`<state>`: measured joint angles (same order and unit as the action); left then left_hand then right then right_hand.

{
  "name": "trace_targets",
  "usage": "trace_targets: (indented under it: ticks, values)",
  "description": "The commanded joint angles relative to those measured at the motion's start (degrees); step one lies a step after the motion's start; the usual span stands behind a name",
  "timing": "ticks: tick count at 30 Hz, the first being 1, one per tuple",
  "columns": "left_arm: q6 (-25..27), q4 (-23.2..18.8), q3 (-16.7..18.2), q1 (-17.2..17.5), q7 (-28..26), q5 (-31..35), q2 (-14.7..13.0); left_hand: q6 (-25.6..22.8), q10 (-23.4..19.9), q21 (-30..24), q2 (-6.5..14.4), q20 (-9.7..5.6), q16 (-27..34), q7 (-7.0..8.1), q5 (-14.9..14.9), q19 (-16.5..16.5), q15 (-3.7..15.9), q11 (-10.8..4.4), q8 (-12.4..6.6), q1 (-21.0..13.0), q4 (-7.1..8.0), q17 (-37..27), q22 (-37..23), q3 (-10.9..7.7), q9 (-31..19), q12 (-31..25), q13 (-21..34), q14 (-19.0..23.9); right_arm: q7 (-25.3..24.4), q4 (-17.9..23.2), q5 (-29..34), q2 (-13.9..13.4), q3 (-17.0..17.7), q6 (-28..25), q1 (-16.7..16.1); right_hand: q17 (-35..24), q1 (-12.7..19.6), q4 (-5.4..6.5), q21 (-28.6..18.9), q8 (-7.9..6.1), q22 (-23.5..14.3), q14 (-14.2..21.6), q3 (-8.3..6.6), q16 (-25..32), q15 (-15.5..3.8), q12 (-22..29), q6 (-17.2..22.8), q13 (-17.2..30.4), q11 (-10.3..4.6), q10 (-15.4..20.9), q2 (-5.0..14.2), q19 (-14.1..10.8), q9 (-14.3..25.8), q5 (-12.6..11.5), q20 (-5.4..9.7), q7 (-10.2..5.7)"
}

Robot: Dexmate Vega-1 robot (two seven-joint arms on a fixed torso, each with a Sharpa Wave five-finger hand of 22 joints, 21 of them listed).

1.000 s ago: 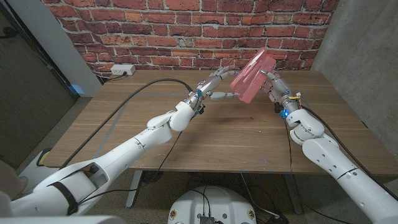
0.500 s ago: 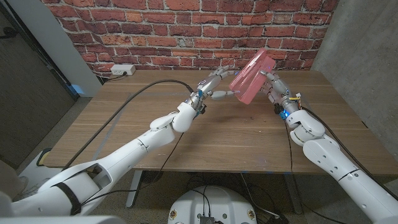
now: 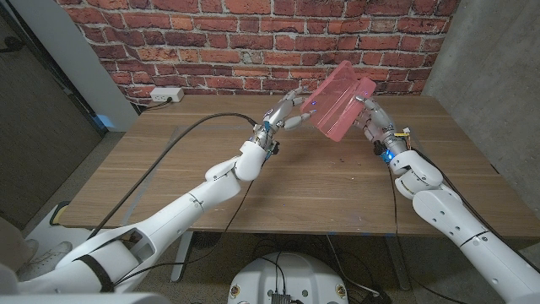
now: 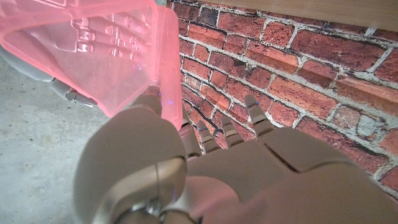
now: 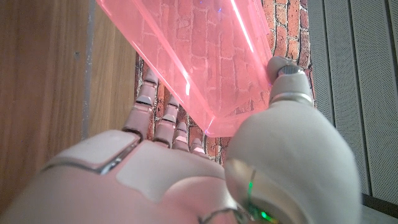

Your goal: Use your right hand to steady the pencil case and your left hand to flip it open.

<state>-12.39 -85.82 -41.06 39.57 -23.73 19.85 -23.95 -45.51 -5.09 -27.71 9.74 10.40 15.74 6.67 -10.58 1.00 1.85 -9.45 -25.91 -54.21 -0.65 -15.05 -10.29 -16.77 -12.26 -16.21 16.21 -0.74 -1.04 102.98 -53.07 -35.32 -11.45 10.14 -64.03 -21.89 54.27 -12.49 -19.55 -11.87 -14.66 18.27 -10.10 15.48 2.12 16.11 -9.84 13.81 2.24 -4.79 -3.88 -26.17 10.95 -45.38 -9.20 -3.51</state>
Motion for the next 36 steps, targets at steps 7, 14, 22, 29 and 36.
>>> trace_targets:
  ticks: [7, 14, 22, 29, 36]
  values:
    - [-1.0, -1.1, 6.4, 6.0, 0.2, -18.6, 3.5, -7.6, -3.2, 0.4, 0.1, -0.63, 0.7, -2.17, 0.1, 1.4, 1.33, -0.84, -5.36, -3.4, -1.79, -1.0, -0.4, -3.48, -2.5, -1.1, 0.3, 1.8, 5.2, -1.5, -6.3, 2.5, -0.2, -0.3, 0.7, -0.4, 10.5, 3.15, -0.5, 0.15, 0.3, 4.3, -5.91, -0.2, -7.31, -0.1, -2.9, 0.2, -0.07, -0.5, 10.10, -1.2, 0.2, -0.4, 2.11, -0.10]
    - [-0.7, -2.8, 7.6, 7.7, 0.3, -21.0, 2.6, -7.2, -3.2, 0.5, 0.2, -0.59, 0.7, -2.34, 0.3, 1.4, 1.19, -0.60, -5.80, -3.7, -2.00, -1.2, -0.5, -4.22, -3.0, -1.0, 0.3, 1.7, 10.8, -1.6, -14.2, 3.5, 0.4, -3.8, 0.9, -0.5, 10.5, 3.25, -0.6, 0.25, 0.3, 4.3, -5.99, -0.3, -7.42, -0.2, -3.1, 0.2, -0.15, -0.6, 10.09, -1.1, 0.2, -0.5, 2.32, -0.15]
    - [-1.4, -5.1, 8.3, 9.5, -1.8, -16.9, -0.6, -7.2, -2.9, 0.7, 0.0, -0.87, 0.6, -2.22, 0.4, 1.4, 1.37, -0.78, -6.41, -3.7, -2.08, -1.4, -0.5, -4.70, -3.5, -0.8, 0.4, 1.6, 14.4, -1.5, -18.5, 5.0, 0.0, -6.2, 1.2, -0.6, 10.8, 3.09, -0.4, 0.30, 0.3, 4.2, -6.18, -0.4, -7.04, -0.4, -3.2, 0.2, -0.50, -1.2, 10.02, -0.3, 0.2, -0.3, 2.77, -0.24]
    - [-1.7, -7.7, 10.6, 12.9, -3.5, -16.8, -2.9, -7.1, -3.1, 0.8, -0.1, -0.87, 0.6, -2.21, 0.4, 1.4, 1.37, -0.98, -6.86, -3.6, -2.07, -1.6, -0.5, -5.06, -3.8, -0.8, 0.4, 1.5, 15.1, -1.8, -19.3, 6.4, -1.2, -7.0, 1.5, -0.7, 11.0, 3.02, -0.5, 0.27, 0.3, 4.1, -6.27, -0.5, -6.96, -0.5, -3.2, 0.2, -0.62, -1.2, 10.00, -0.3, 0.2, -0.2, 2.85, -0.19]
    - [0.7, -8.7, 12.3, 15.4, -4.4, -18.6, -3.2, -8.2, -3.6, 0.9, -0.6, -1.42, 0.6, -2.40, 0.3, 1.4, 1.97, -1.14, -7.49, -3.5, -2.28, -1.7, -0.5, -5.39, -3.6, -0.9, 0.5, 1.8, 18.1, -1.0, -24.7, 7.0, -1.6, -11.4, 1.2, -0.8, 11.1, 3.03, -0.6, 0.32, 0.3, 3.9, -6.36, -0.6, -6.92, -0.5, -3.3, 0.2, -0.64, -1.4, 10.04, -0.3, 0.2, -0.1, 2.80, -0.17]
